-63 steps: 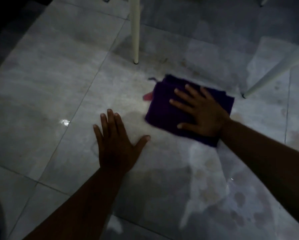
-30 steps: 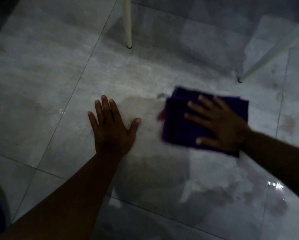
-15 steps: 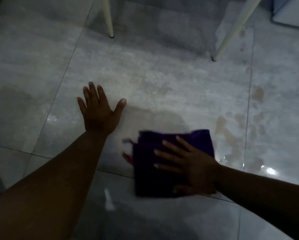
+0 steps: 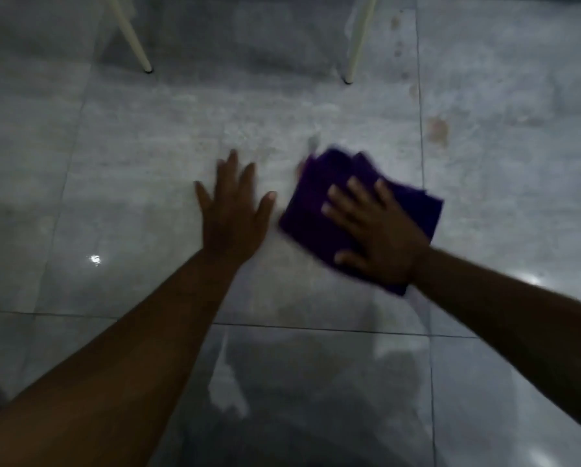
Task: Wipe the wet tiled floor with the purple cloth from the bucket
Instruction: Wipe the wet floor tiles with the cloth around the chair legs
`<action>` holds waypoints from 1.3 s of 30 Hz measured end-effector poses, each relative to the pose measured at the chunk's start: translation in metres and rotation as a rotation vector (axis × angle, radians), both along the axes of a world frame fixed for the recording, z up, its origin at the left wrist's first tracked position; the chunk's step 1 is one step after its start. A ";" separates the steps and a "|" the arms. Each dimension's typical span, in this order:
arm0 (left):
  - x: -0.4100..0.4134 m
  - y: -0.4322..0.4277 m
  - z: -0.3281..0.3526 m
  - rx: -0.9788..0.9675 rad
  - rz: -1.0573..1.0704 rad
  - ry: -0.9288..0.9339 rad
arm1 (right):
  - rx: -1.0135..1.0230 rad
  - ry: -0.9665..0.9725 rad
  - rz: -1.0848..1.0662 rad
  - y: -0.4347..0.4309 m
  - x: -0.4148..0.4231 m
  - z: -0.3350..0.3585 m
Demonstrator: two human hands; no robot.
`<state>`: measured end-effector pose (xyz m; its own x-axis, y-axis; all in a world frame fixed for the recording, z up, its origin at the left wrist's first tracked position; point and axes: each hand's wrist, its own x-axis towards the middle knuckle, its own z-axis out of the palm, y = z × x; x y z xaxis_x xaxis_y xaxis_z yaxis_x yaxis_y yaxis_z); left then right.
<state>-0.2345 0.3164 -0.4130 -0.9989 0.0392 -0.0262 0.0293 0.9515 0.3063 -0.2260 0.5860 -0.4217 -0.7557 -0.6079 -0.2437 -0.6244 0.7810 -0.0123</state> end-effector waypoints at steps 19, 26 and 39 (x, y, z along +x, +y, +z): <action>-0.037 0.087 -0.021 -0.097 0.044 0.095 | -0.030 0.016 -0.717 0.125 -0.059 -0.003; -0.075 0.105 -0.029 -0.148 -0.001 -0.033 | -0.009 -0.022 -0.009 0.092 -0.023 0.004; -0.090 0.124 -0.028 -0.201 -0.038 -0.103 | -0.020 0.003 -0.411 0.159 -0.181 0.001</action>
<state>-0.3247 0.4400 -0.4414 -0.9884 0.0604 -0.1395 0.0446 0.9925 0.1139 -0.4071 0.7452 -0.4210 -0.9371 -0.2600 -0.2328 -0.2607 0.9650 -0.0285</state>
